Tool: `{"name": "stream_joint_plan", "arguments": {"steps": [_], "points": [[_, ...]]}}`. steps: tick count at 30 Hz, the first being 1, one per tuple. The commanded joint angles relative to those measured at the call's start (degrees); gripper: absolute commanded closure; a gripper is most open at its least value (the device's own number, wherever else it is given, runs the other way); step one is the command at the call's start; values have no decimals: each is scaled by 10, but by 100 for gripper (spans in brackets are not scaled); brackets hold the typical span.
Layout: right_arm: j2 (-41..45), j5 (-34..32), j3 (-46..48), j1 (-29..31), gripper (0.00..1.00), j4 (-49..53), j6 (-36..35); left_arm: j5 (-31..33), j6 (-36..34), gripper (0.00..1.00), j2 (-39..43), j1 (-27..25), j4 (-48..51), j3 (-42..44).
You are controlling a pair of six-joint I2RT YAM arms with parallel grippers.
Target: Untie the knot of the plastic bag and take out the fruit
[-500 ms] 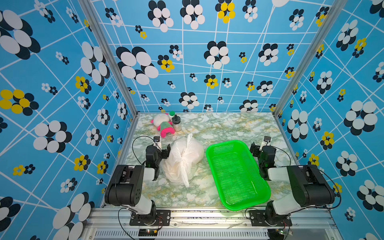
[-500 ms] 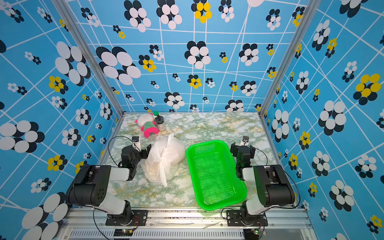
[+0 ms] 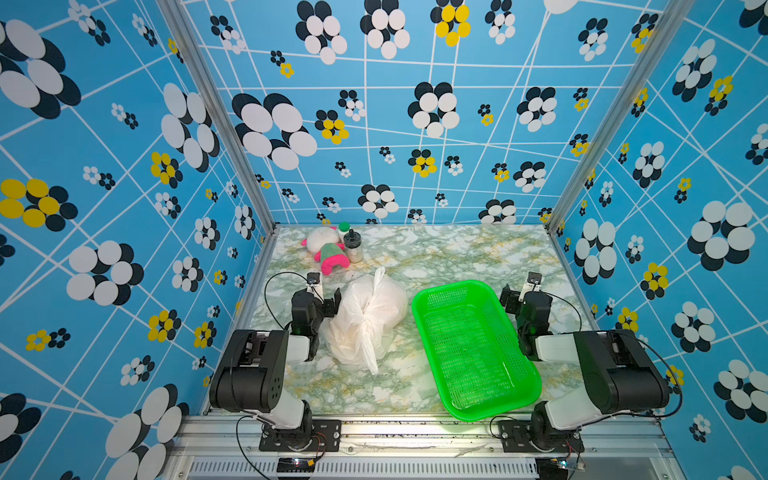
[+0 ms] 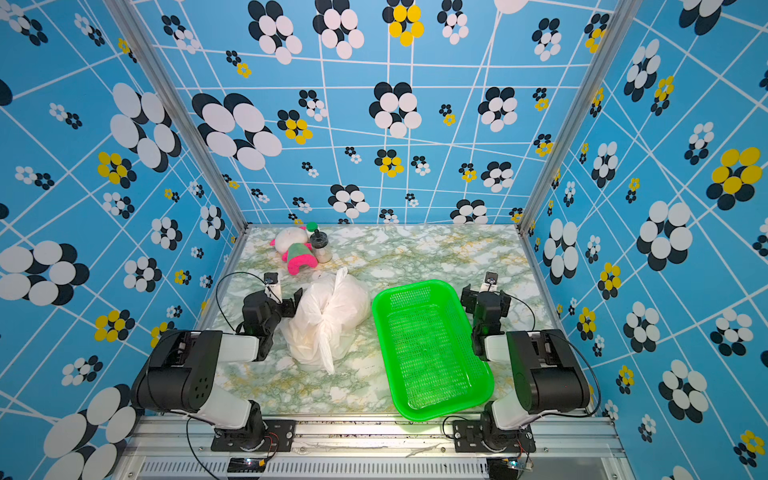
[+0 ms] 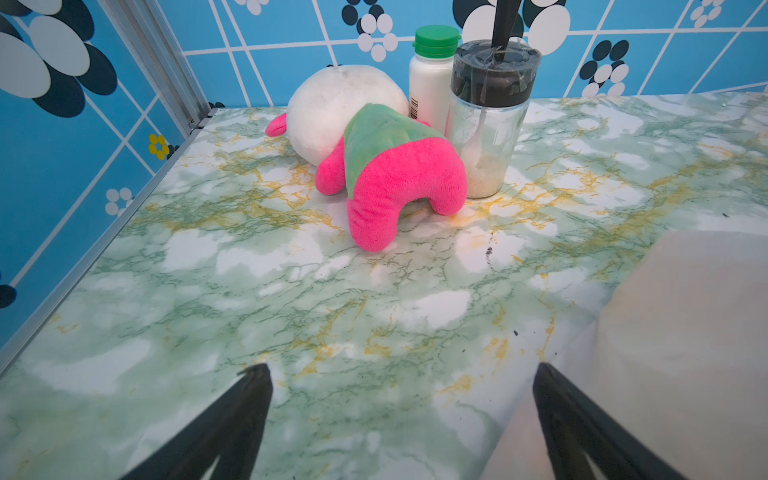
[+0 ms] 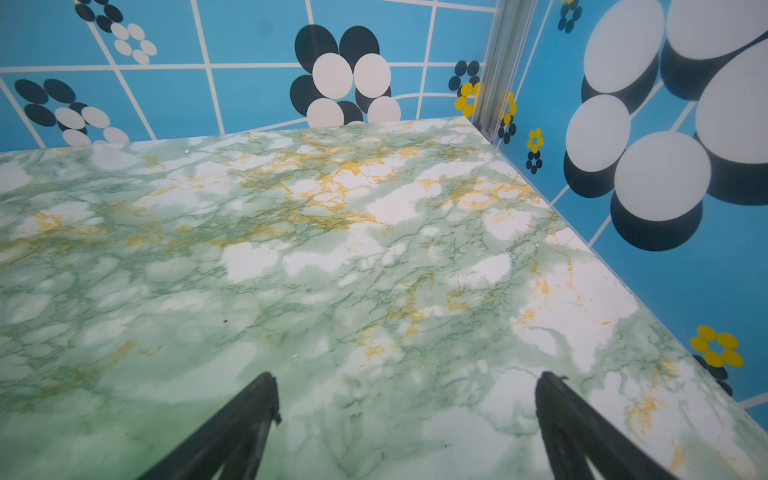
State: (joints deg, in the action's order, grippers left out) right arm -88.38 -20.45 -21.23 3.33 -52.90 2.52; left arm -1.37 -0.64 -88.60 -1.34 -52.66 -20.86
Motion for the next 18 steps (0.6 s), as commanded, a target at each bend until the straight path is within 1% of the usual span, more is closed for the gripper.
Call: {"name": "stream_joint_plan", "arguments": {"steps": [1, 12, 14, 15, 16, 17, 18], "points": [[-5, 5, 2, -1, 1, -12, 5, -7, 4, 1, 0, 5, 6, -13], [-4, 5, 2, -1, 1, -12, 4, -8, 5, 1, 0, 5, 7, -14], [11, -21, 0, -1, 1, 2, 13, 0, 2, 1, 3, 3, 0, -10], [27, -19, 0, 0, 1, 26, 16, 15, 0, 1, 17, -3, 5, -7], [37, -14, 7, -1, 1, 17, 14, 48, -2, 1, 48, -14, 26, -4], [51, -36, 18, 4, 1, 0, 8, 94, 4, 1, 90, -28, 73, -3], [78, -56, 23, 6, 1, 14, 13, 134, 23, 1, 132, -34, 125, -10]]}}
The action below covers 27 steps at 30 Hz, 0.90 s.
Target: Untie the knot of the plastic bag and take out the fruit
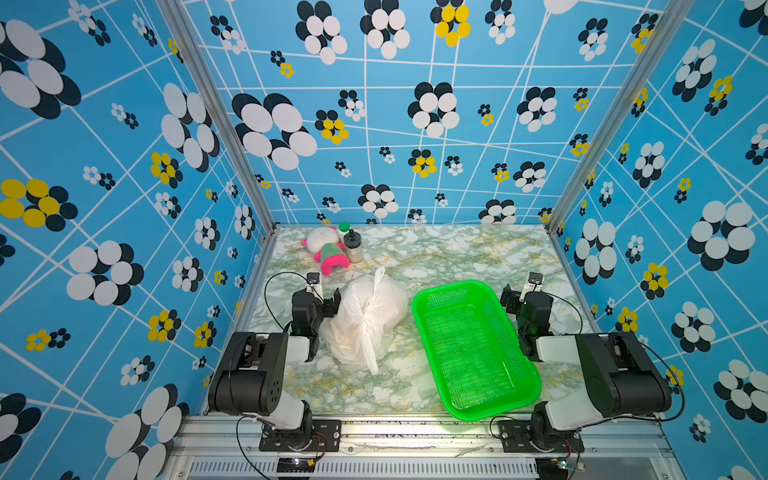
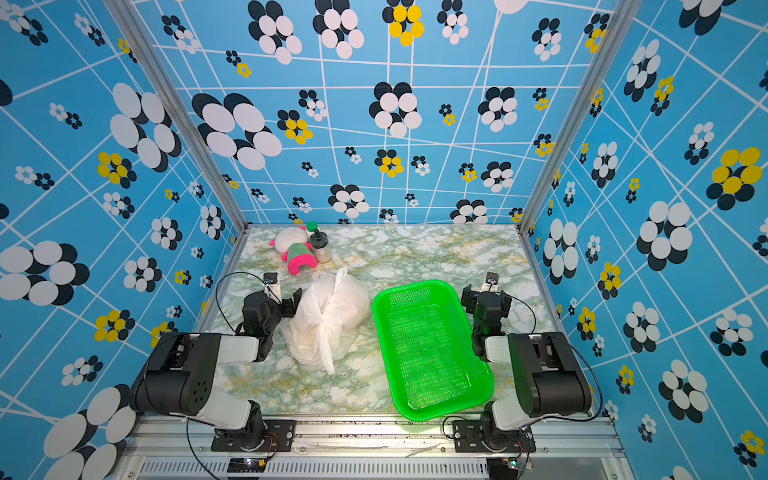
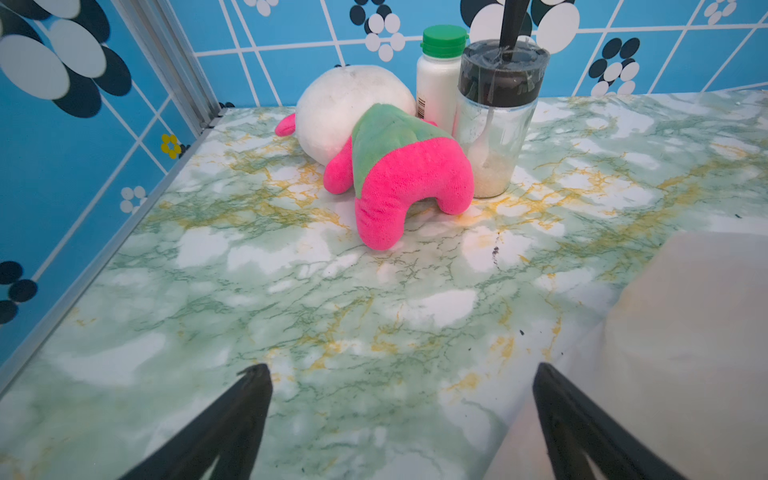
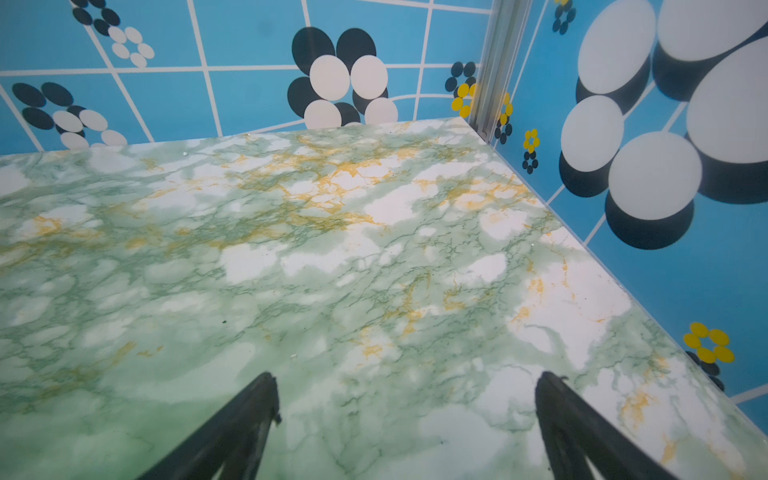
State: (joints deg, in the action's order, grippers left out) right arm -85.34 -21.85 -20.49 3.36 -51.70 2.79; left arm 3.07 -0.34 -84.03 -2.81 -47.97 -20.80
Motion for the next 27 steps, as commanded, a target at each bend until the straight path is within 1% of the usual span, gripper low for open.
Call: {"name": "stream_joint_plan", "arguments": {"steps": [1, 2, 3, 4, 6, 7, 8, 9, 10, 11, 12, 13, 15, 17, 18, 19, 20, 21, 22, 23, 24, 26, 27], "points": [[87, -61, 21, 6, 1, 26, 20, 103, 44, 1, 131, -19, 146, -21], [131, -84, 22, 6, 1, 63, 37, 96, 49, 1, 176, -16, 198, -31], [173, -106, 18, 5, 1, 104, 65, 92, 48, 1, 208, -16, 223, -33], [223, -127, 7, 5, 1, 166, 97, 94, 57, 1, 247, -16, 241, -32], [308, -123, -24, 4, 1, 266, 138, 95, 115, 1, 323, -12, 260, -21], [341, -113, -42, 3, 1, 309, 160, 85, 155, 1, 365, -8, 289, -21], [367, -91, -60, 2, 1, 340, 182, 46, 173, 1, 405, -1, 345, -34], [384, -71, -78, 0, 1, 375, 199, 6, 173, 1, 435, 2, 377, -47], [397, -35, -104, -1, 1, 415, 226, -44, 167, 1, 462, 3, 389, -53], [408, 14, -133, -2, 1, 480, 246, -83, 165, 1, 483, 4, 387, -52], [413, 57, -139, -2, 1, 486, 230, -87, 182, 1, 500, 5, 393, -51], [422, 81, -137, -2, 1, 470, 235, -66, 217, 1, 518, 6, 399, -46], [458, 94, -121, -3, 1, 467, 279, 3, 299, 1, 547, 14, 438, -34], [499, 178, -74, -3, 1, 368, 276, 44, 359, 1, 573, 26, 476, -20], [507, 178, -64, -3, 1, 359, 302, 38, 369, 1, 580, 33, 486, -17], [503, 166, -64, -3, 1, 366, 343, 13, 363, 1, 584, 42, 491, -18], [479, 176, -80, -2, 1, 389, 372, -14, 357, 1, 582, 46, 493, -22], [442, 207, -109, 4, 1, 412, 378, -29, 356, 1, 578, 47, 496, -27], [385, 227, -151, 24, 1, 448, 374, -46, 362, 1, 568, 46, 500, -35], [327, 209, -197, 82, 1, 496, 366, -69, 366, 1, 553, 46, 494, -42], [276, 176, -231, 134, 1, 525, 354, -95, 368, 1, 538, 44, 485, -47], [182, 72, -285, 256, 1, 544, 326, -141, 364, 1, 493, 32, 477, -67], [146, 33, -304, 295, 1, 547, 318, -144, 355, 1, 476, 23, 485, -80]]}}
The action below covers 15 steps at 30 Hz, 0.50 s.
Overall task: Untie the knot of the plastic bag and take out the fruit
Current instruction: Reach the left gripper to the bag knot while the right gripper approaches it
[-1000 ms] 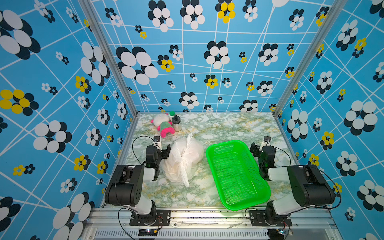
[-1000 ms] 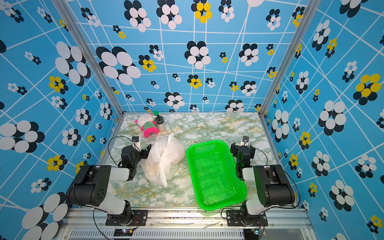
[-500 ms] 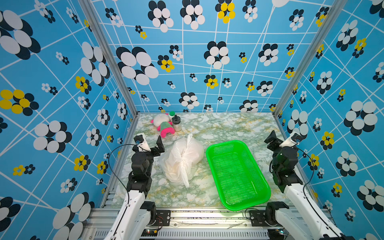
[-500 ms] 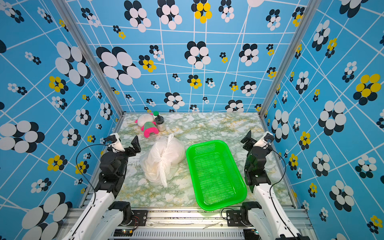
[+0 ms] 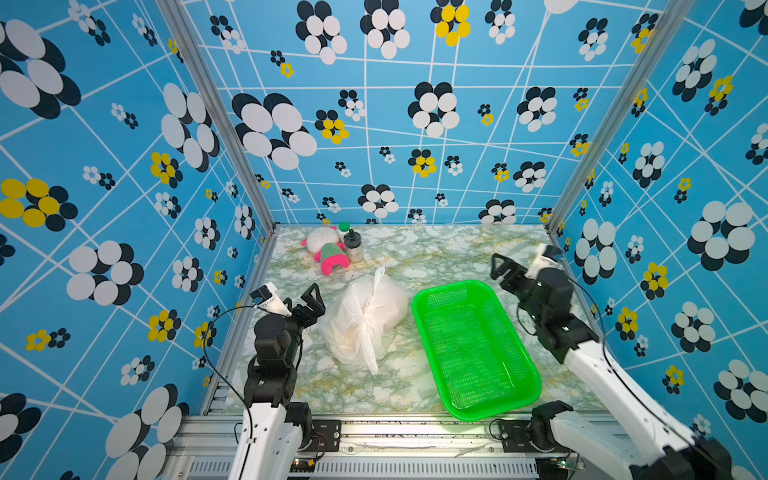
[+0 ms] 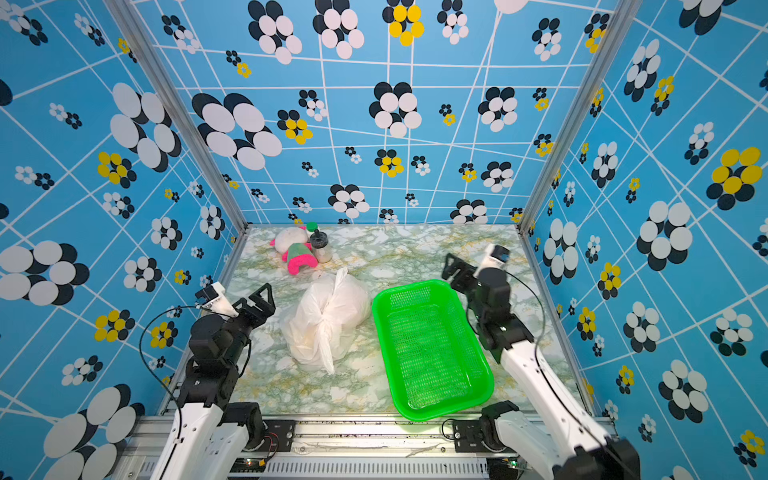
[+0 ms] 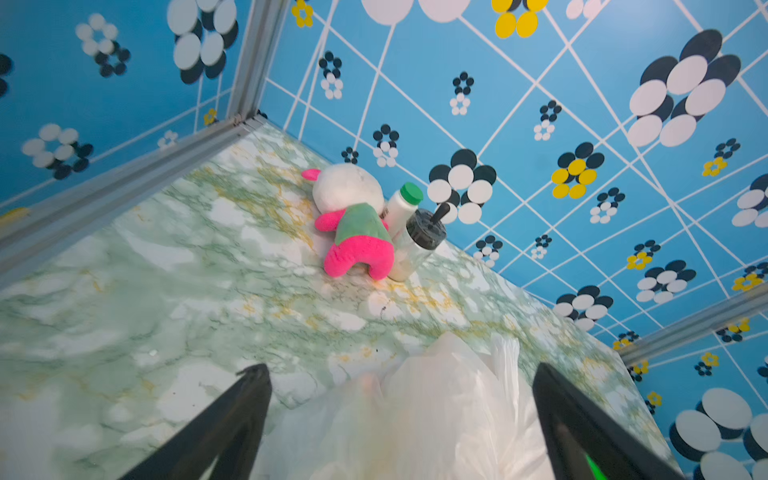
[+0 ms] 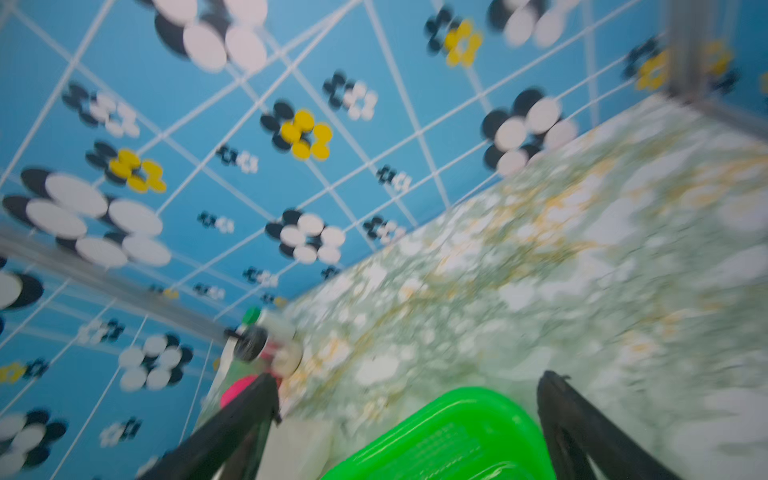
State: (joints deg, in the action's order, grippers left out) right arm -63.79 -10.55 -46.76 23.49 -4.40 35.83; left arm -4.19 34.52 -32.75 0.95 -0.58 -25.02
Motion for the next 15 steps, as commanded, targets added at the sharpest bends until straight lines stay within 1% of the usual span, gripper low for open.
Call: {"name": "stream_joint_plan", "arguments": {"steps": [1, 2, 4, 5, 7, 9, 11, 15], "points": [[-107, -114, -63, 120, 1, 85, -17, -66, -7, 1, -54, -27, 34, -56], [-138, -134, -84, 133, 1, 102, -15, -51, -23, 1, -68, -43, 63, -73], [-187, -136, -111, 134, 1, 125, 4, -16, -40, 1, -87, -76, 99, -94], [-207, -124, -116, 135, 2, 123, 17, 3, -42, 1, -95, -95, 98, -95], [-240, -103, -102, 139, 9, 89, 44, 31, -50, 1, -108, -131, 69, -84], [-260, -111, -89, 146, 10, 75, 80, 56, -61, 1, -123, -161, 49, -83], [-273, -118, -67, 154, 10, 45, 105, 75, -77, 1, -143, -178, 58, -102], [-304, -113, -58, 151, 9, 17, 117, 96, -87, 1, -175, -191, 78, -126]]}}
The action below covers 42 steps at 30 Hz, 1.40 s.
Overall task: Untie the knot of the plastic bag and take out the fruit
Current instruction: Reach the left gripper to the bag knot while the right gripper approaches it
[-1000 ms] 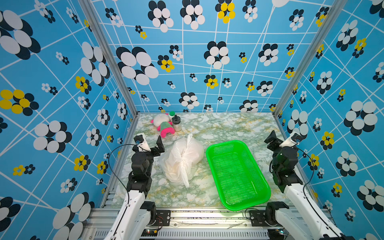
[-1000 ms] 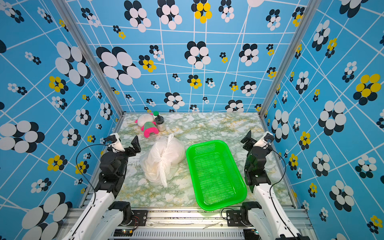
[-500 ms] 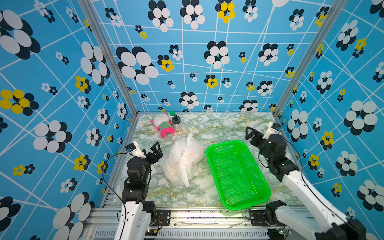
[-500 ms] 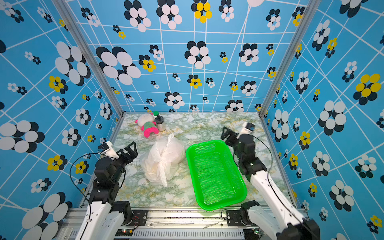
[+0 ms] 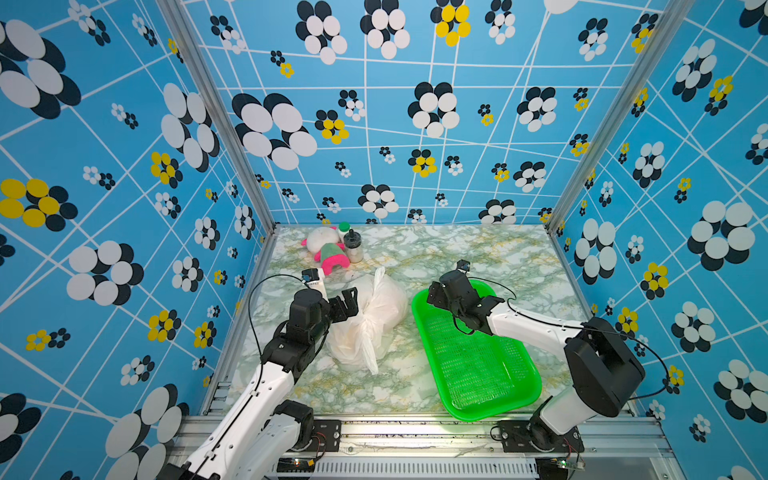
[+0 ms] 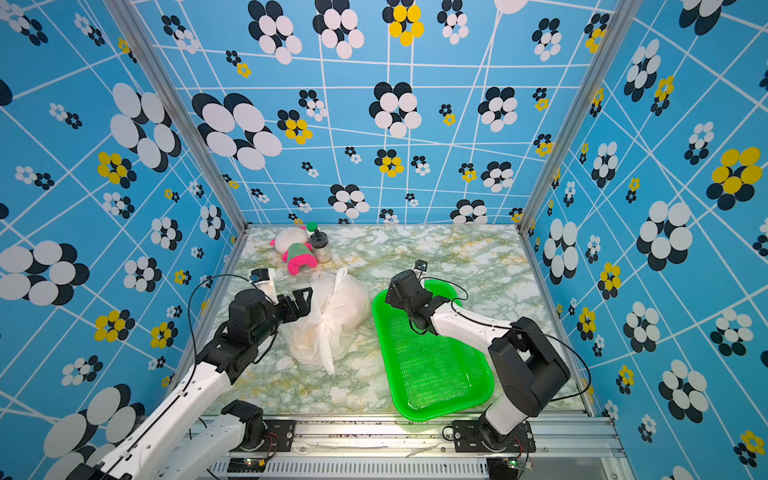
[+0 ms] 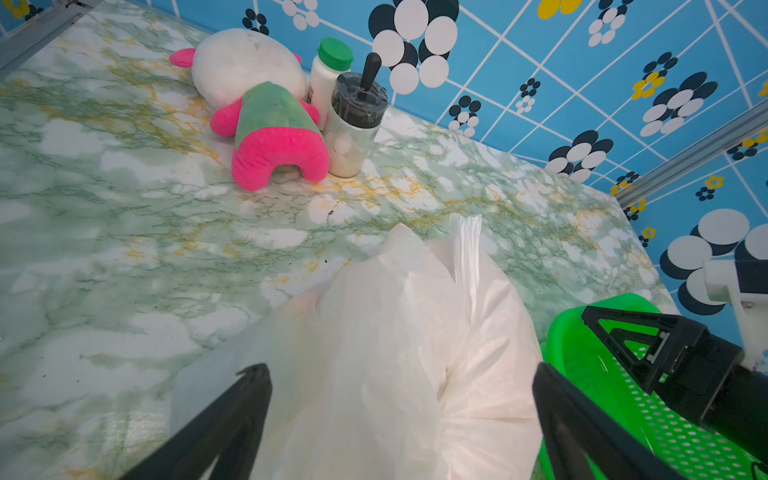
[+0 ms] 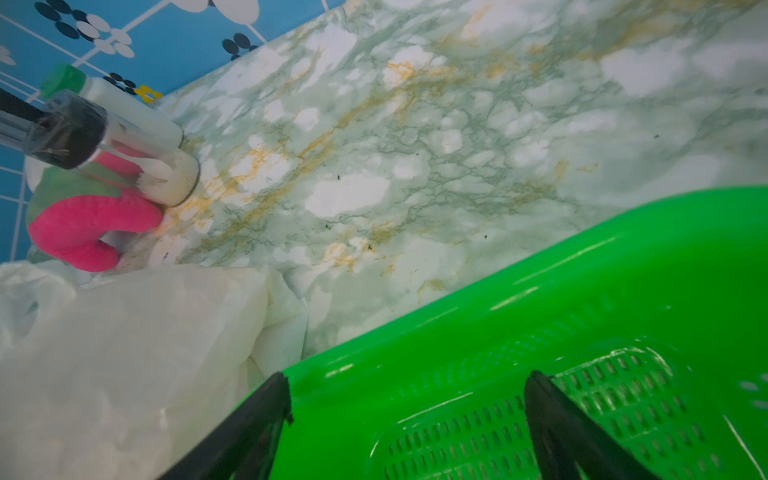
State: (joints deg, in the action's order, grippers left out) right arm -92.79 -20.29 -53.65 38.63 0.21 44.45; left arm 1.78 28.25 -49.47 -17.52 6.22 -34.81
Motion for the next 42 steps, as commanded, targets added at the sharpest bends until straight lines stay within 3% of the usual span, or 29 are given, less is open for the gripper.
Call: {"name": "stream_joint_plan", "arguments": {"steps": [1, 7, 15, 25, 28, 33, 38, 42], "points": [[-23, -3, 14, -7, 9, -42, 30, 38, -26, 1, -12, -9, 7, -29], [-80, 43, -8, -73, 10, -66, 22, 49, -33, 1, -25, -13, -13, -30], [-143, 53, -60, -140, 10, -91, -31, 50, -42, 1, -67, -13, -26, -51], [-130, 37, -104, -181, 11, -39, -127, 78, -31, 1, -78, -12, 53, -79], [-85, 30, -121, -161, 12, 4, -160, 74, -34, 1, -63, -13, 85, -77], [27, -28, -100, -52, 12, -7, -281, 52, 11, 1, -6, -17, 162, -59], [94, 59, -64, 63, 11, -66, -411, 22, 44, 1, 104, -31, 173, -10], [87, 144, -60, 123, 8, -90, -439, 29, 57, 1, 161, -32, 205, 4]]}}
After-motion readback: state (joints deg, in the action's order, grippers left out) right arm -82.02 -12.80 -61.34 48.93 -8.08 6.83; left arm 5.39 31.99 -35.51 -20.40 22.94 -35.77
